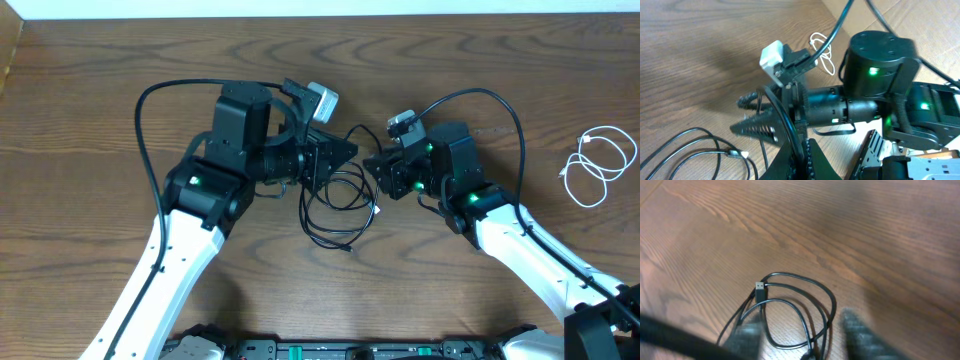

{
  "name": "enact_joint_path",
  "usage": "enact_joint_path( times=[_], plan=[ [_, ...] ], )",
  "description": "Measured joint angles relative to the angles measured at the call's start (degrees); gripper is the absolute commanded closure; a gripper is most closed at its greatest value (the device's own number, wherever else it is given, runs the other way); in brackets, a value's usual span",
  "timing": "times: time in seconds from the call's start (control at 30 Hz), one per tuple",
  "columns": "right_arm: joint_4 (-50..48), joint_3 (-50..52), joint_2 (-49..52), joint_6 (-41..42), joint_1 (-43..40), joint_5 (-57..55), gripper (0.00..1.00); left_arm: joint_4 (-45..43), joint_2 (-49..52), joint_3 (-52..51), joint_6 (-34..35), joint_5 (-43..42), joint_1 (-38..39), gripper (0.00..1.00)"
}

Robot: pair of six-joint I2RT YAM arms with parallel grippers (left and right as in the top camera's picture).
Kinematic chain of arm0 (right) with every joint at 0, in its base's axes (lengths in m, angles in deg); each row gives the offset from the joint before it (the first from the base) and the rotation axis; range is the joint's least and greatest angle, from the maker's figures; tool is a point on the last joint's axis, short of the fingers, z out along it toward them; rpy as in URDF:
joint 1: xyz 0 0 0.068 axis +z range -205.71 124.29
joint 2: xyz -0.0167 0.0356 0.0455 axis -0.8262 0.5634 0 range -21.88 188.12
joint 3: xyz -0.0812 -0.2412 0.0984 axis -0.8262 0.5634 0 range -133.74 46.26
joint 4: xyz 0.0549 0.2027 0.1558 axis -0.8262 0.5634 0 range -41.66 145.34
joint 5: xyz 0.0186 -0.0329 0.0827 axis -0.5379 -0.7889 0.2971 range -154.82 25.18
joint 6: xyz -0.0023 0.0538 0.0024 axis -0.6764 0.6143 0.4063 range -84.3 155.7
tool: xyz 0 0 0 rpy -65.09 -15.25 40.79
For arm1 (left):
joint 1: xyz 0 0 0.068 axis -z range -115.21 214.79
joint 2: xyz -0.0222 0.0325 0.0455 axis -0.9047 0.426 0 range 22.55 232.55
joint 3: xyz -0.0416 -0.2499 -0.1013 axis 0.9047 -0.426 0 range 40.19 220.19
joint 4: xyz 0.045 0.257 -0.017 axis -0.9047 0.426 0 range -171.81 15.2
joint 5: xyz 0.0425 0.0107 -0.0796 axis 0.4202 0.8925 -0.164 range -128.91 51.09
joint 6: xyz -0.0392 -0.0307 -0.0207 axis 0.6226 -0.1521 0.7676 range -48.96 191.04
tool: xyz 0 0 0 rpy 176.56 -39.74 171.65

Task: Untangle cables
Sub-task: 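Grasp one black cable with the right gripper and lift it away, then carry the black cable to the right table edge and drop it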

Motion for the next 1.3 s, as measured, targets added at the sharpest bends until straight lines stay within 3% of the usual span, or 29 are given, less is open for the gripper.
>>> enact_joint_path(
  times=[0.07,0.17,0.23,0.27,0.37,0.67,1.07,1.3],
  plan=[
    [0.85,0.0,0.0,0.24,0.0,-0.15,0.91,0.0,-0.57,0.0,0.0,0.0,0.0,0.92],
    [4.24,0.0,0.0,0.55,0.0,-0.39,0.96,0.07,-0.74,0.0,0.0,0.04,0.0,0.92],
    [7.45,0.0,0.0,0.72,0.0,-1.18,0.99,0.52,-0.74,0.0,0.0,0.59,0.0,0.83],
    [8.98,0.0,0.0,0.72,0.0,-2.05,0.99,0.87,-0.74,0.0,0.04,1.22,0.0,0.72],
    [12.52,0.02,0.0,0.76,-0.09,-5.35,0.99,4.0,-0.72,0.0,-0.63,5.01,0.0,0.6],
    [18.67,-5.51,-0.81,0.74,-5.49,-6.27,0.99,12.31,2.27,0.0,-0.7,17.35,0.0,0.59],
    [25.38,-40.63,-9.51,-1.99,-18.34,-4.7,0.99,13.31,14.78,0.0,-0.7,20.55,0.0,0.59],
    [25.31,-47.8,-11.28,-2.47,-25.03,-4.72,0.99,13.31,18.97,0.0,-0.68,20.79,0.0,0.58]
  ],
)
